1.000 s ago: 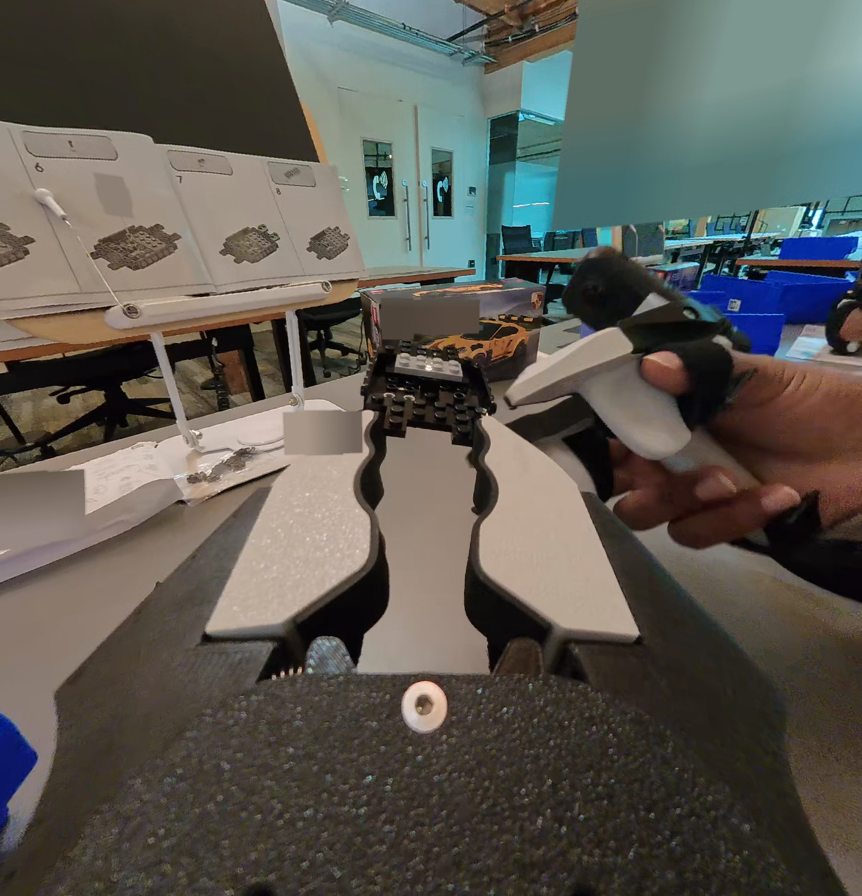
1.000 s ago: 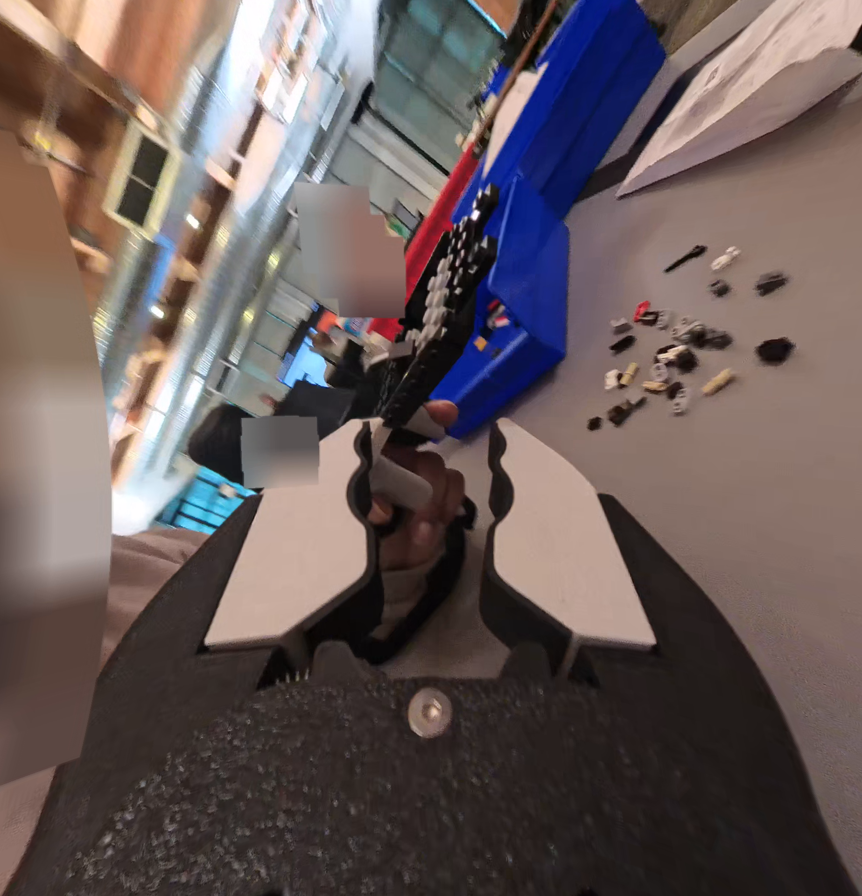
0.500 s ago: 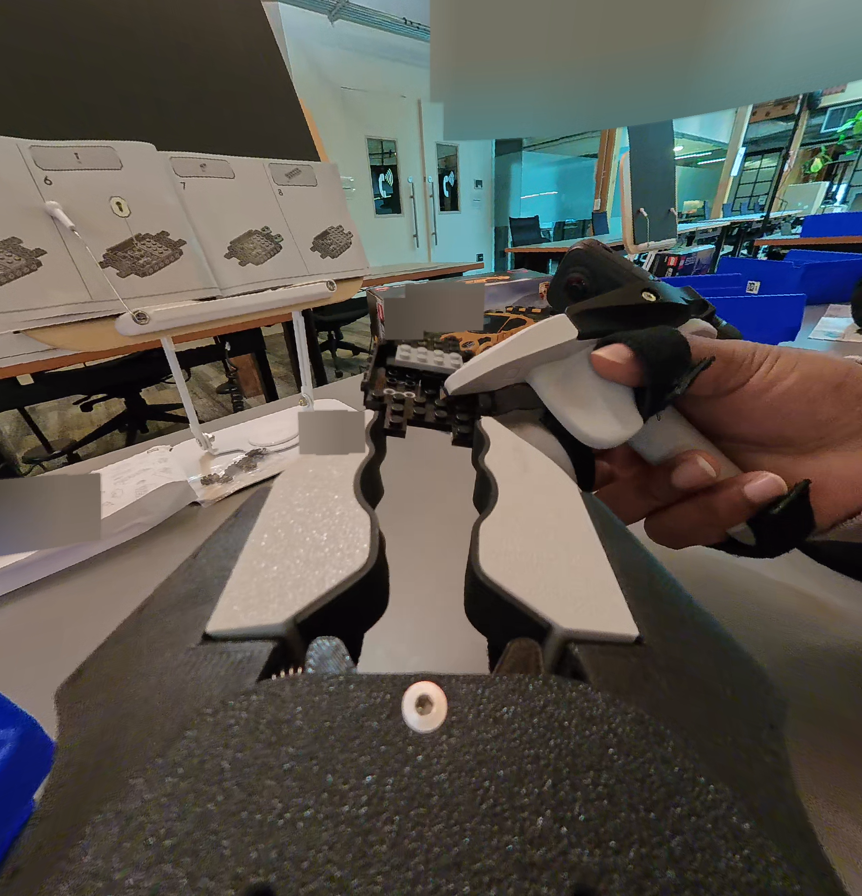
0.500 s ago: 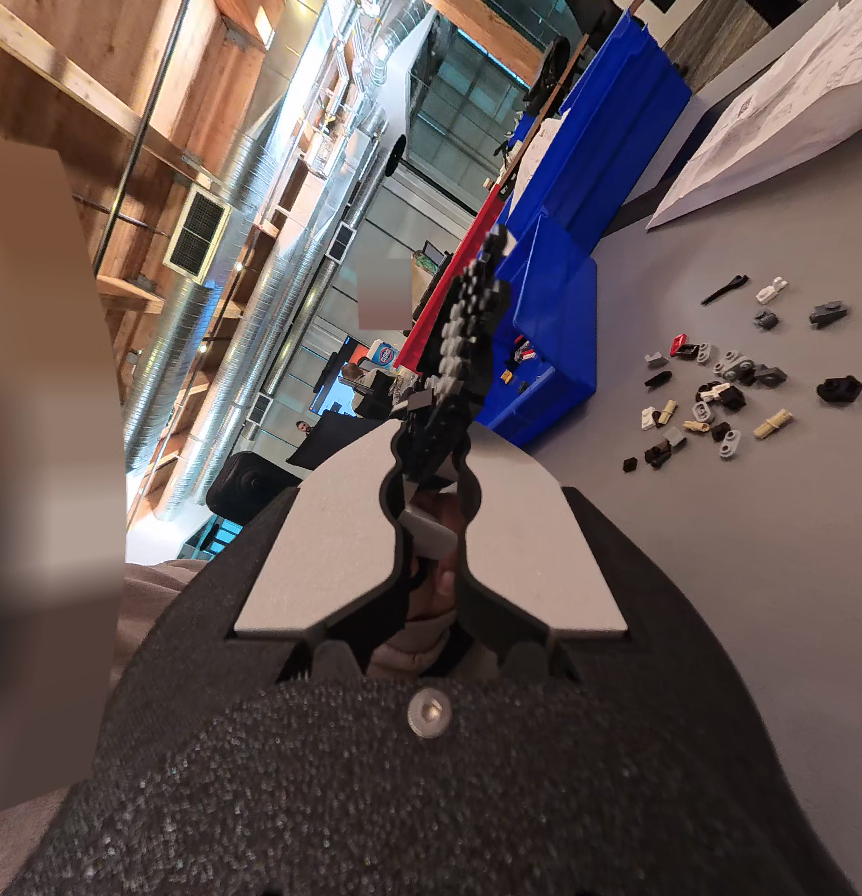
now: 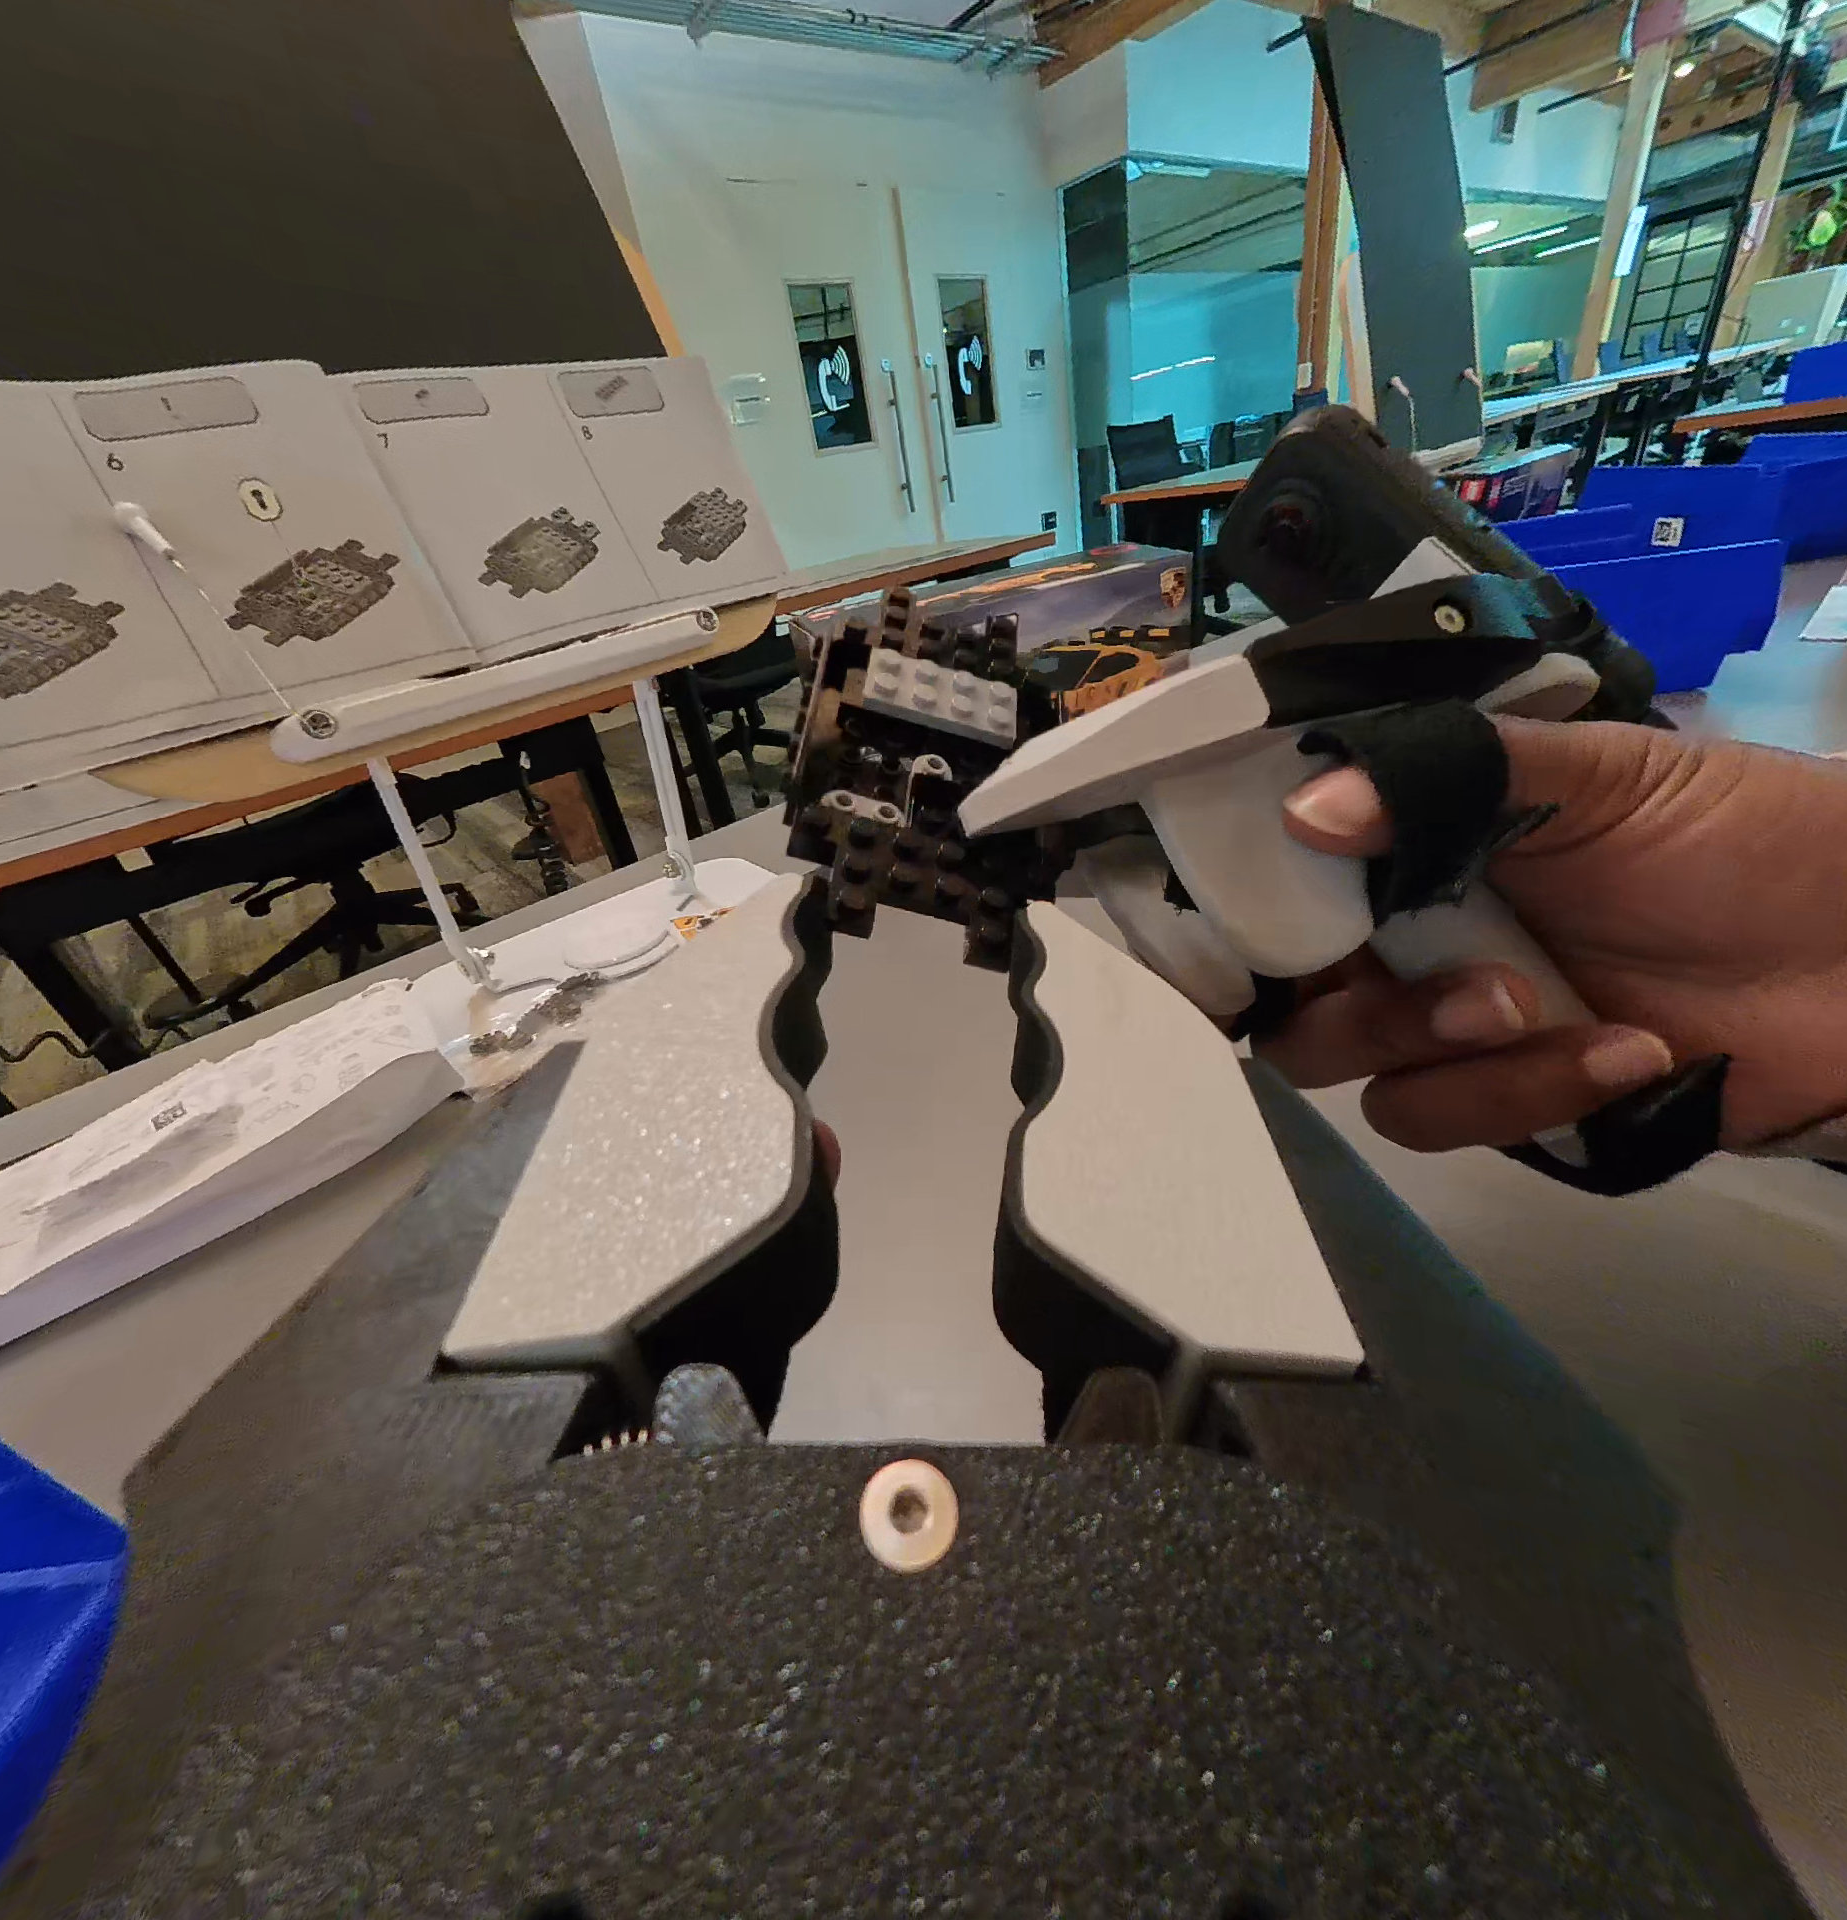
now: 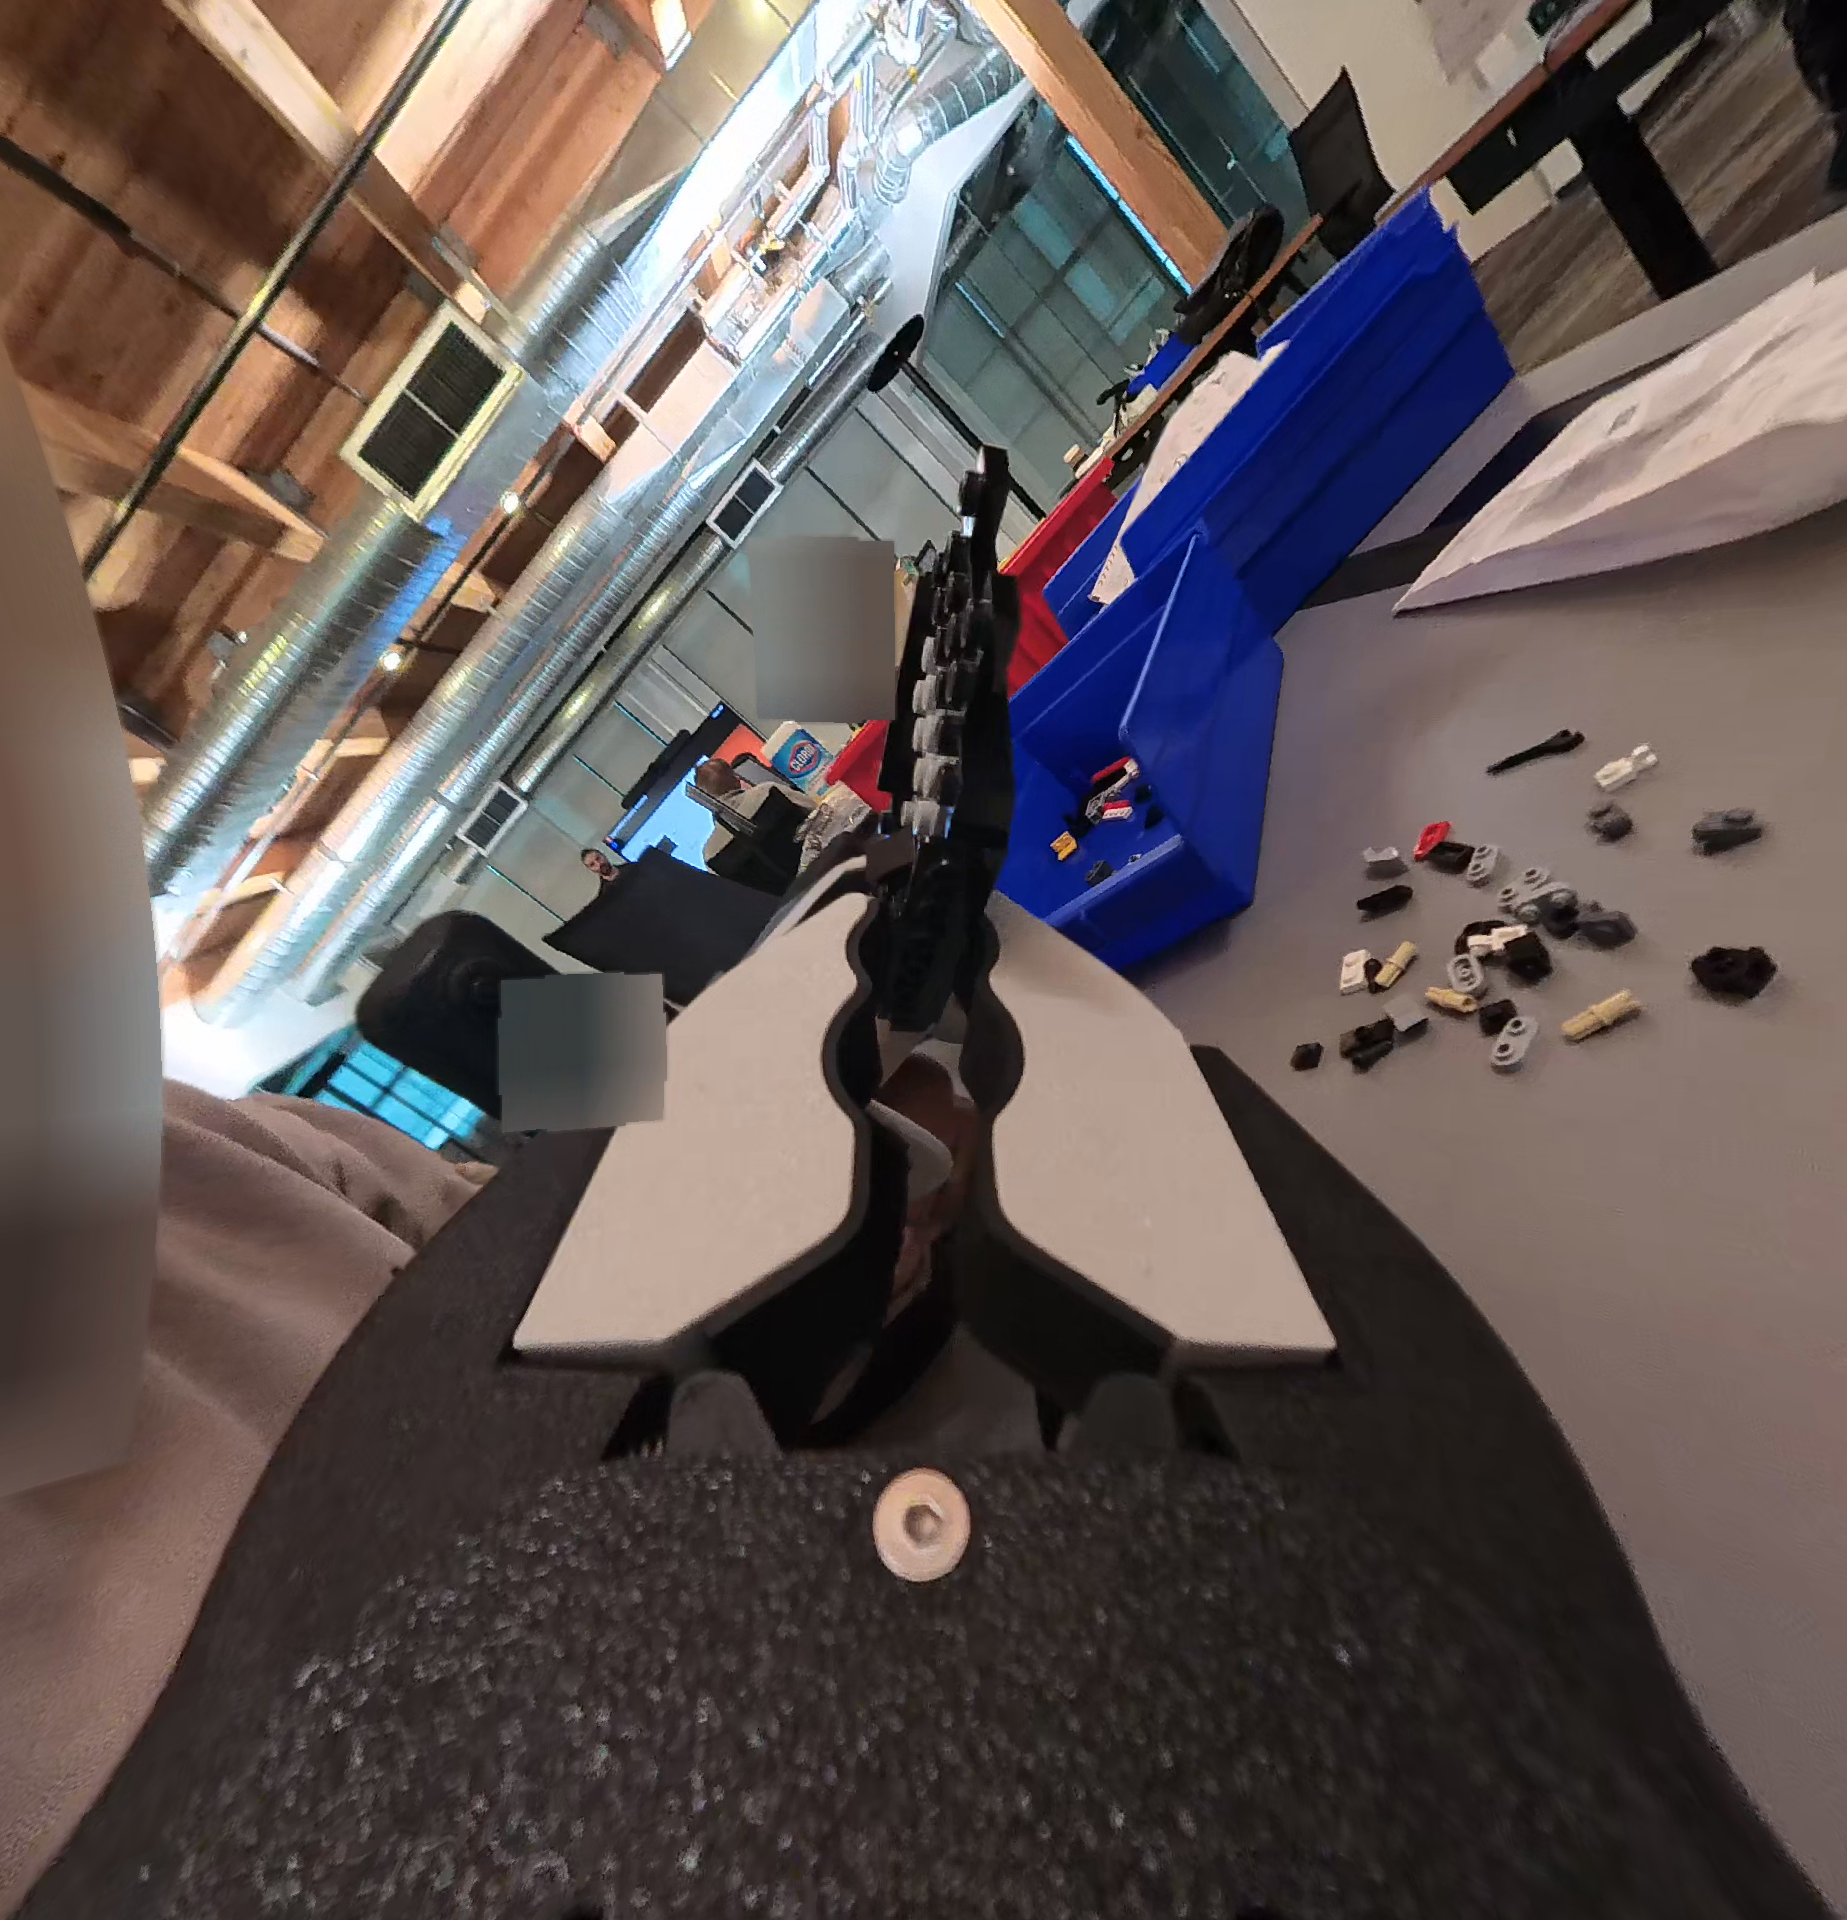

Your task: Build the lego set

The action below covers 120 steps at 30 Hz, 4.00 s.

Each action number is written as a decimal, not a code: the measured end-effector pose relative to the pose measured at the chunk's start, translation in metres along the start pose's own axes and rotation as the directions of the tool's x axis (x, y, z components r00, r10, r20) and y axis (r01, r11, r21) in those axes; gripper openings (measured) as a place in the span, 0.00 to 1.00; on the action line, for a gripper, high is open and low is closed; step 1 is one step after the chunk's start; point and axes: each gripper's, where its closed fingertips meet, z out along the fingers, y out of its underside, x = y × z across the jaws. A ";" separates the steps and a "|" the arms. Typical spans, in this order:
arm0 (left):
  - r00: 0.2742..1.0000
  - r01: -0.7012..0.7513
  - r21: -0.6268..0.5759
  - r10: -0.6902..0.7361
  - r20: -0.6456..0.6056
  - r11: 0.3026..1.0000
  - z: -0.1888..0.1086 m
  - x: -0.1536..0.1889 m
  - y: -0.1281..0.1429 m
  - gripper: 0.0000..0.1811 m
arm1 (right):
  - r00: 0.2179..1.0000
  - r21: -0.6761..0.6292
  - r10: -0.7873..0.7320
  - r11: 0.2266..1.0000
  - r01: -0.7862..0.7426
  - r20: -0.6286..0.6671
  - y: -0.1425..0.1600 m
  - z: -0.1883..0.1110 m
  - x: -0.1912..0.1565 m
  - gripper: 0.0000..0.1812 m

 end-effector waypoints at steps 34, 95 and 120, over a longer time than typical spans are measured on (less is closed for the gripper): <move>0.114 0.867 -0.417 -0.923 -0.368 0.273 0.009 0.049 0.017 0.03 | 0.971 -0.231 0.217 0.955 -0.188 0.105 0.011 -0.051 0.015 0.19; 0.290 0.872 -0.336 -0.929 -0.231 0.356 0.018 0.028 0.052 0.03 | 0.639 -0.730 -0.765 0.480 0.487 -0.077 0.003 -0.115 0.131 0.10; 0.299 0.863 -0.387 -0.946 -0.127 0.324 0.020 0.034 0.072 0.03 | 0.682 -0.829 -0.731 0.389 0.403 -0.012 0.014 -0.109 0.165 0.04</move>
